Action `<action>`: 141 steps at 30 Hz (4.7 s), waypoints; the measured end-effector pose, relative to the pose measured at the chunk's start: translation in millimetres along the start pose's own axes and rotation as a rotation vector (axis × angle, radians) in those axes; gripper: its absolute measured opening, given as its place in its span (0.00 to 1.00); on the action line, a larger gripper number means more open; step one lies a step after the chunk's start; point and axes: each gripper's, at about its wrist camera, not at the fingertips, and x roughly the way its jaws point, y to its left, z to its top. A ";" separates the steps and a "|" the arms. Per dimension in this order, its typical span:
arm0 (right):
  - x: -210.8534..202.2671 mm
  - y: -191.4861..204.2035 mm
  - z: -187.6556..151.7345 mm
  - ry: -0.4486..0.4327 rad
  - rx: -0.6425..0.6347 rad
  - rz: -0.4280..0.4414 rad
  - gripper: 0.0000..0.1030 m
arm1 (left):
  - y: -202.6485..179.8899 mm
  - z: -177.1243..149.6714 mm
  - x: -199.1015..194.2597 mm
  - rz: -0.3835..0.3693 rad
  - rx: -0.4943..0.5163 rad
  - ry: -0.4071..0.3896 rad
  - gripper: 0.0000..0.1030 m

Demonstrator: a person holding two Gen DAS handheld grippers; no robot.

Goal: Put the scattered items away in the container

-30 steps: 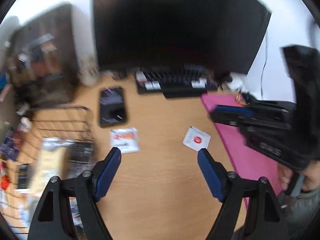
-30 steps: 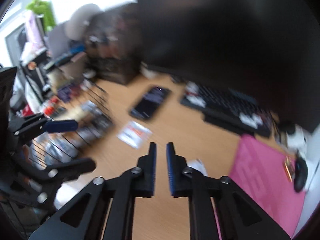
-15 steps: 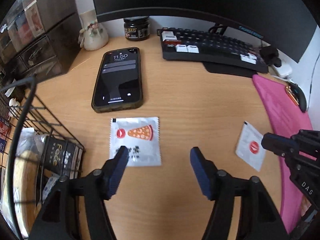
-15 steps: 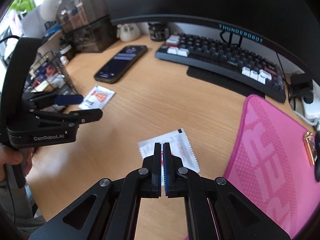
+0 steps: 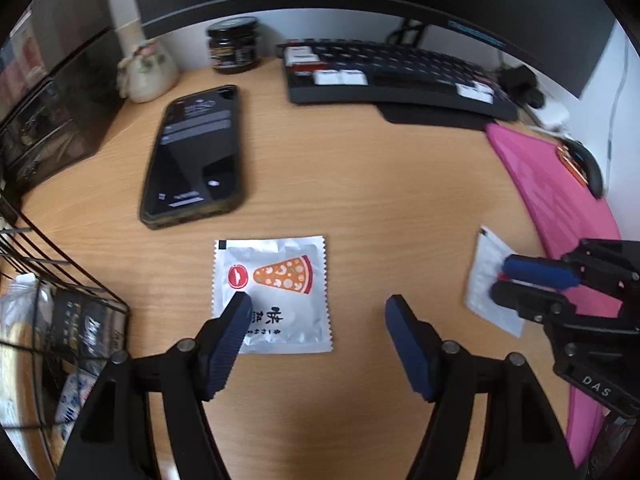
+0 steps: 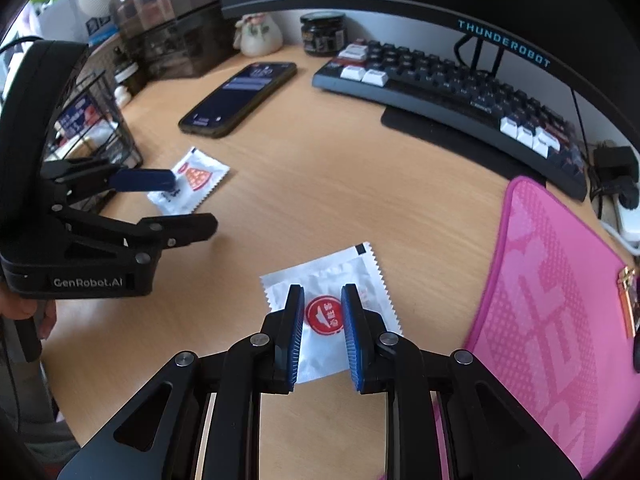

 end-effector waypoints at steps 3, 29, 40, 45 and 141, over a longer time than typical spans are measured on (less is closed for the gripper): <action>-7.7 -0.8 -14.9 0.006 0.004 0.008 0.20 | -12.4 -8.1 -4.0 -0.018 0.024 0.008 0.71; -28.8 2.6 -61.4 -0.047 0.015 -0.086 0.81 | -37.5 -36.7 -13.9 0.019 0.094 0.022 0.77; -26.3 12.5 -63.9 -0.063 -0.072 -0.072 0.53 | -42.5 -35.0 -18.7 0.007 0.112 -0.015 0.44; -28.5 20.3 -65.6 -0.058 -0.088 -0.069 0.20 | -42.4 -36.5 -21.2 -0.019 0.105 -0.010 0.41; -186.2 157.6 -57.1 -0.262 -0.010 0.059 1.00 | 28.8 -162.2 -224.3 0.175 -0.139 -0.179 0.91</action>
